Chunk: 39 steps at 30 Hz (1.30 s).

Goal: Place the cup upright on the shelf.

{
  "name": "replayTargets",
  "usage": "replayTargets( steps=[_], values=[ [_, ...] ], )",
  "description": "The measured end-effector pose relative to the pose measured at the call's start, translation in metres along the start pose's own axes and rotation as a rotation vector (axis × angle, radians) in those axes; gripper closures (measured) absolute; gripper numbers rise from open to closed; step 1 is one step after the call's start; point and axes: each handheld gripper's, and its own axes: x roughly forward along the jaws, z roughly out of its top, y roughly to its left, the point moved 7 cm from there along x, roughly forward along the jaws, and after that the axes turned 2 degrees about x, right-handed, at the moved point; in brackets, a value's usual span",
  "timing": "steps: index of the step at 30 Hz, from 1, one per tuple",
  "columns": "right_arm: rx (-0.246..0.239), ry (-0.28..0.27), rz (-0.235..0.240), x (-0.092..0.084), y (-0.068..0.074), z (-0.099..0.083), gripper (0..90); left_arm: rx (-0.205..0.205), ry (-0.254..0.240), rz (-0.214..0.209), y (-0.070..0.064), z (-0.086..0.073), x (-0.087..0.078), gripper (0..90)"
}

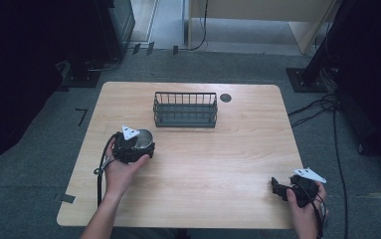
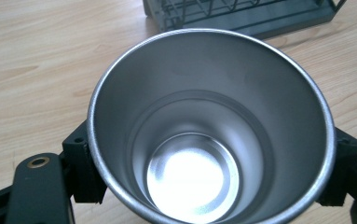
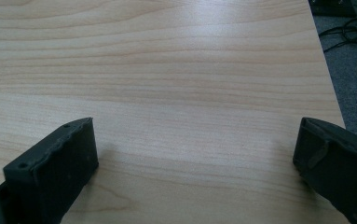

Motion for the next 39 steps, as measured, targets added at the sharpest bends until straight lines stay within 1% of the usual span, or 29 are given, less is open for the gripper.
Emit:
replayTargets(
  steps=[4,5,7,9,11,15,20,25,33,38,39],
  values=[
    [0.000,0.000,0.000,0.000,0.000,0.000,0.0,0.003,-0.001,-0.010,-0.002,0.006,0.001,19.2],
    [0.000,0.000,0.000,0.000,0.000,0.000,0.0,0.003,-0.002,-0.015,-0.004,0.010,0.002,19.2],
    [0.000,0.000,0.000,0.000,0.000,0.000,0.0,0.013,0.002,-0.018,-0.006,0.014,0.003,19.2],
    [0.000,0.000,0.000,0.000,0.000,0.000,0.0,0.015,0.001,-0.024,-0.007,0.018,0.004,19.2],
    [0.000,0.000,0.000,0.000,0.000,0.000,0.0,0.018,0.005,-0.023,-0.008,0.020,0.004,19.2],
    [0.000,0.000,0.000,0.000,0.000,0.000,0.0,0.034,0.003,-0.026,-0.011,0.029,0.006,19.2],
    [0.000,0.000,0.000,0.000,0.000,0.000,0.0,0.032,-0.001,-0.031,-0.012,0.037,0.005,19.2],
    [0.000,0.000,0.000,0.000,0.000,0.000,0.0,0.037,0.002,-0.032,-0.012,0.046,0.009,19.2],
    [0.000,0.000,0.000,0.000,0.000,0.000,0.0,0.046,-0.005,-0.033,-0.014,0.060,0.010,19.2],
    [0.000,0.000,0.000,0.000,0.000,0.000,0.0,0.046,-0.009,-0.046,-0.017,0.071,0.014,19.2],
    [0.000,0.000,0.000,0.000,0.000,0.000,0.0,0.046,-0.009,-0.046,-0.017,0.071,0.014,19.2]
  ],
)
